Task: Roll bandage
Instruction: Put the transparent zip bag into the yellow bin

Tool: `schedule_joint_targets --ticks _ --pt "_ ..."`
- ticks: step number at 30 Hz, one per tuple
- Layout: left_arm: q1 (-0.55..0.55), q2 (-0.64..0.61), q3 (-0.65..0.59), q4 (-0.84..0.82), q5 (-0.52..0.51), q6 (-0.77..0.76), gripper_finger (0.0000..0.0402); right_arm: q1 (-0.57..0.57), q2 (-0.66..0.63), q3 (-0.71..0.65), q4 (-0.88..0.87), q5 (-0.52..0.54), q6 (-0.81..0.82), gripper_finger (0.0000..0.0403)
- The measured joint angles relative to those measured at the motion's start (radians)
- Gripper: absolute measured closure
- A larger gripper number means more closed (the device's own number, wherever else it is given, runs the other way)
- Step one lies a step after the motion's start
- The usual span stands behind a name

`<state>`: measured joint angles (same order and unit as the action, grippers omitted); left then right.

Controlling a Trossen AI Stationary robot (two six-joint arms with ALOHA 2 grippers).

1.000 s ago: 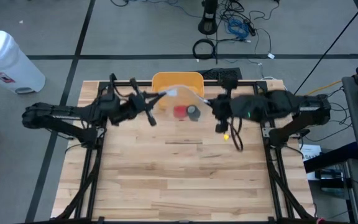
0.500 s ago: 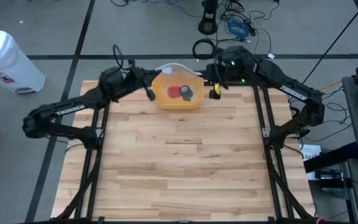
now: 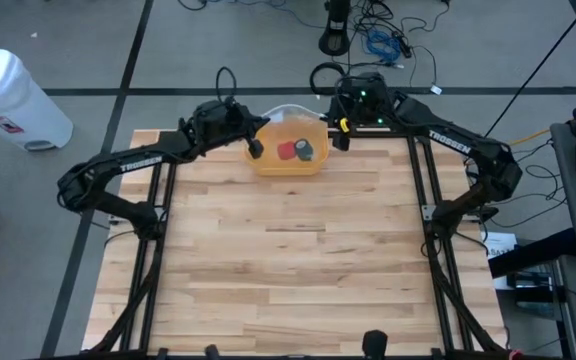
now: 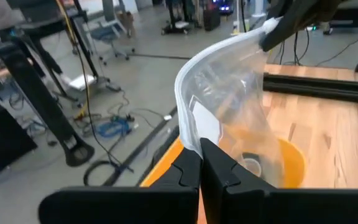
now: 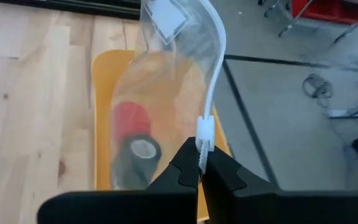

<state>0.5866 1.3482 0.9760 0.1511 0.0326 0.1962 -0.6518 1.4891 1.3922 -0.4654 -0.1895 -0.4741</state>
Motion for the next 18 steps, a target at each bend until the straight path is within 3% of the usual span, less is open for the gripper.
schedule_joint_targets --ticks 7,14,18 --pt "0.002 0.053 0.0 -0.046 -0.005 -0.01 0.0402 -0.036 0.01 -0.066 0.025 -0.099 0.016 0.0403" --pt "0.002 0.057 0.0 -0.102 -0.017 -0.06 0.0402 -0.036 0.059 -0.107 0.058 -0.131 0.012 0.0403" --pt "0.004 0.057 0.0 -0.147 -0.077 -0.06 0.0402 -0.042 0.081 -0.12 0.124 -0.132 0.014 0.0403"
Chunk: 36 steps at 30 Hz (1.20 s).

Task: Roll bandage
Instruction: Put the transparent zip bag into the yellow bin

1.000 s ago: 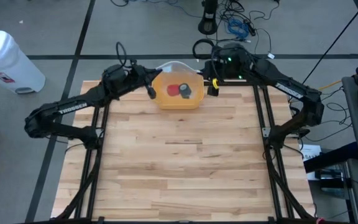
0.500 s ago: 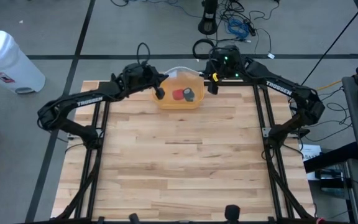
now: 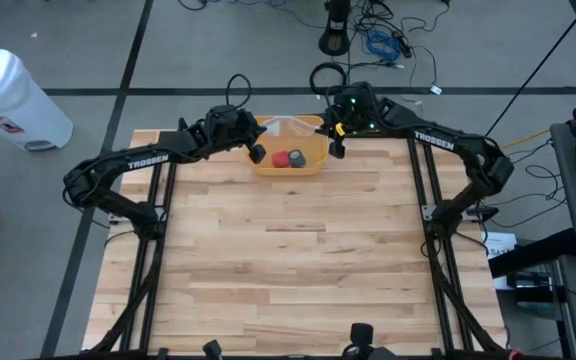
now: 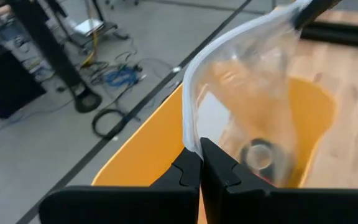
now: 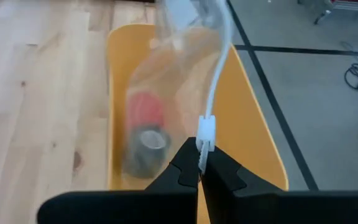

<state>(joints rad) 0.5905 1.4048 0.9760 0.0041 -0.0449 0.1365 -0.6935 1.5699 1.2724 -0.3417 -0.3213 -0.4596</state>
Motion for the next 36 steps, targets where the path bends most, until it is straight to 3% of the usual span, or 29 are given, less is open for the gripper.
schedule_joint_targets --ticks 11,18,24,31,36 --pt "0.025 0.011 0.0 -0.063 -0.004 0.006 0.0397 -0.02 0.116 0.0 0.076 0.008 0.028 0.0403" --pt "0.034 0.087 -0.001 -0.073 0.0 0.006 0.0318 -0.025 0.156 0.0 0.084 0.063 0.04 0.0394" --pt "0.033 0.109 -0.002 -0.056 -0.043 0.01 0.027 -0.026 0.154 0.0 0.078 0.125 0.039 0.0354" --pt "0.033 0.019 -0.002 -0.047 -0.047 0.011 0.0267 -0.026 0.108 0.001 0.076 0.144 0.039 0.028" --pt "0.033 -0.048 -0.002 -0.059 -0.047 0.027 0.0266 -0.026 0.045 0.001 0.062 0.139 0.054 0.0258"
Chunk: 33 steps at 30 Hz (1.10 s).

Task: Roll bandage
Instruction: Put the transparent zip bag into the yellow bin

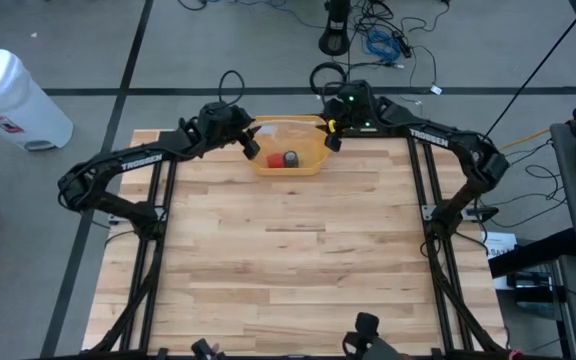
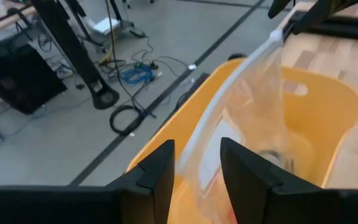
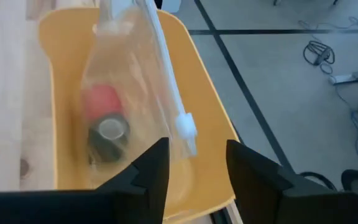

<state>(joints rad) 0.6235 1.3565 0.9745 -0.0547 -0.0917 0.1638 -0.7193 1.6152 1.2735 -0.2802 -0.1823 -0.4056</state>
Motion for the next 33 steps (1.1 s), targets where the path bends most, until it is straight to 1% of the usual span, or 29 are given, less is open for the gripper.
schedule_joint_targets --ticks 8,10,13,16,19,23,26,28,29,31,33 --pt "-0.01 -0.032 0.0 -0.003 0.041 0.001 0.0266 0.001 -0.095 0.0 -0.056 -0.008 0.001 0.026" --pt "-0.011 -0.03 0.0 -0.004 0.08 0.007 0.0266 0.002 -0.101 0.0 -0.055 -0.061 -0.003 0.026" --pt "-0.011 -0.015 0.0 0.005 0.182 0.006 0.0266 0.002 -0.096 0.0 -0.05 -0.198 -0.028 0.0261" --pt "-0.012 0.01 0.0 0.006 0.254 0.012 0.0267 0.003 -0.072 0.001 -0.042 -0.242 -0.029 0.0264" --pt "-0.013 0.054 0.0 0.04 0.259 0.042 0.0267 0.002 -0.038 0.001 -0.043 -0.244 -0.044 0.028" --pt "-0.013 0.139 0.0 0.084 0.261 0.069 0.0267 0.003 0.024 0.001 -0.038 -0.283 -0.071 0.0325" --pt "-0.013 0.207 0.0 0.133 0.246 0.088 0.0267 0.004 0.077 0.0 -0.018 -0.279 -0.088 0.0368" --pt "-0.013 0.249 0.0 0.177 0.204 0.089 0.0267 0.003 0.111 0.0 0.018 -0.232 -0.094 0.0392" --pt "-0.011 0.27 0.0 0.198 0.176 0.089 0.0267 0.002 0.126 0.0 0.041 -0.198 -0.096 0.0397" --pt "-0.006 0.301 0.0 0.237 0.131 0.088 0.0268 0.0 0.154 0.0 0.099 -0.125 -0.095 0.0394" --pt "0.001 0.322 0.0 0.26 0.114 0.088 0.0268 -0.001 0.172 0.0 0.155 -0.079 -0.089 0.039"
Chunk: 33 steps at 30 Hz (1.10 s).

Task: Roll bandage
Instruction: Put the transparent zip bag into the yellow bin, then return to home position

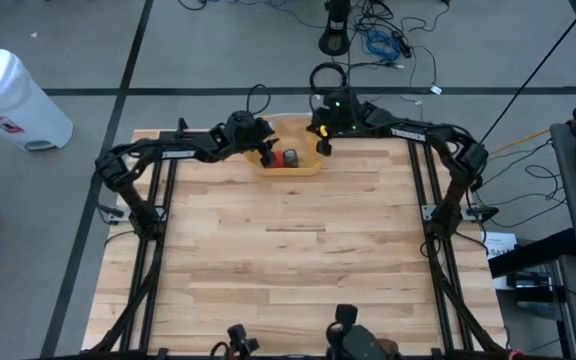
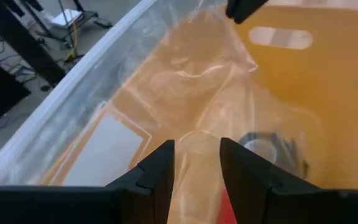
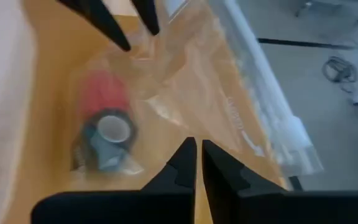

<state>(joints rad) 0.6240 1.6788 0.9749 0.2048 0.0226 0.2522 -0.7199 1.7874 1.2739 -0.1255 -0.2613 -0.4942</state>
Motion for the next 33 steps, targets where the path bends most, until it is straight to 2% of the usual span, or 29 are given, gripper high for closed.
schedule_joint_targets --ticks 8,13,18,21,26,29,33 --pt "0.02 -0.002 0.0 -0.019 -0.083 -0.01 0.0268 -0.02 0.019 0.0 0.055 0.026 0.054 0.04" --pt "-0.011 -0.108 0.0 -0.053 -0.02 -0.011 0.0268 -0.015 -0.028 0.0 -0.008 0.011 0.064 0.0402" --pt "-0.041 -0.224 0.0 -0.135 0.011 -0.011 0.0268 0.015 -0.109 0.0 -0.069 -0.078 0.112 0.0402" --pt "-0.053 -0.292 0.0 -0.221 0.066 -0.015 0.0268 0.04 -0.163 0.0 -0.126 -0.113 0.138 0.0402" --pt "-0.077 -0.39 0.0 -0.33 0.181 -0.086 0.0269 0.092 -0.235 0.0 -0.272 -0.114 0.145 0.0402" --pt "-0.099 -0.436 0.0 -0.372 0.196 -0.122 0.0287 0.127 -0.269 0.0 -0.361 -0.139 0.144 0.0402" --pt "-0.13 -0.495 0.0 -0.432 0.212 -0.143 0.0349 0.18 -0.303 0.0 -0.47 -0.161 0.146 0.0402"
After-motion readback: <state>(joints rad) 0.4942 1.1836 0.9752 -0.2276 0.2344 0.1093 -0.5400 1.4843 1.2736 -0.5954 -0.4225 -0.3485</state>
